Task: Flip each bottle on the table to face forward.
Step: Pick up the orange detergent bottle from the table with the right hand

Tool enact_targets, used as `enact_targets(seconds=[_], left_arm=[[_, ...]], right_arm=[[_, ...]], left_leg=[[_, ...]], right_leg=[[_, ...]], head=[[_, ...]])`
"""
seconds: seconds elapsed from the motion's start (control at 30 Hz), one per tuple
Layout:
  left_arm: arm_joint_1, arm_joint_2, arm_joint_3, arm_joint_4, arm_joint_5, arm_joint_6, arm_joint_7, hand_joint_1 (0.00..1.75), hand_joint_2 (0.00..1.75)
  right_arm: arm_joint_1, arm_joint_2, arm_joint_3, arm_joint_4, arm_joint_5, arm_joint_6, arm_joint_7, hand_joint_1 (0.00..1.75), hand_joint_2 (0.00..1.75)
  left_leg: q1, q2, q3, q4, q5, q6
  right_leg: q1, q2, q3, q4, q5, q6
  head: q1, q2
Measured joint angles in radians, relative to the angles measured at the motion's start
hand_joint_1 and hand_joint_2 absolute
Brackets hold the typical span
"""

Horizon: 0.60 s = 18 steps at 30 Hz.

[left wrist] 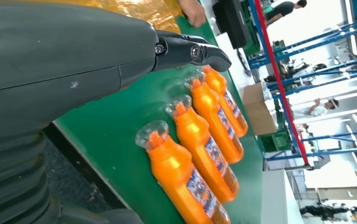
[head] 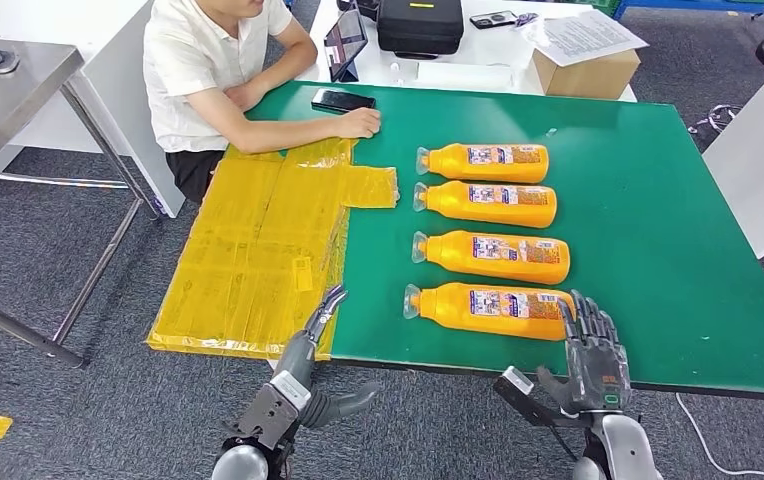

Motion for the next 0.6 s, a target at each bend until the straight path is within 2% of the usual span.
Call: enact_targets(seconds=[0.3, 0.6], left_arm=[[-0.004, -0.004, -0.009, 0.001, 0.002, -0.005, 0.000, 0.00, 1.75], [-0.020, -0.006, -0.023, 0.013, 0.006, -0.028, 0.001, 0.00, 1.75]], right_arm=[[-0.062, 0.003, 0.035, 0.061, 0.005, 0.002, -0.001, 0.00, 1.75], [-0.160, -0.003, 0.083, 0.121, 0.002, 0.051, 0.012, 0.00, 1.75]], left_leg=[[0.000, 0.000, -0.001, 0.000, 0.000, 0.000], [0.000, 0.000, -0.001, 0.000, 0.001, 0.001]], right_leg=[[0.000, 0.000, 0.000, 0.000, 0.000, 0.000], [0.000, 0.000, 0.000, 0.000, 0.000, 0.000]], head=[[0.000, 0.000], [0.000, 0.000]])
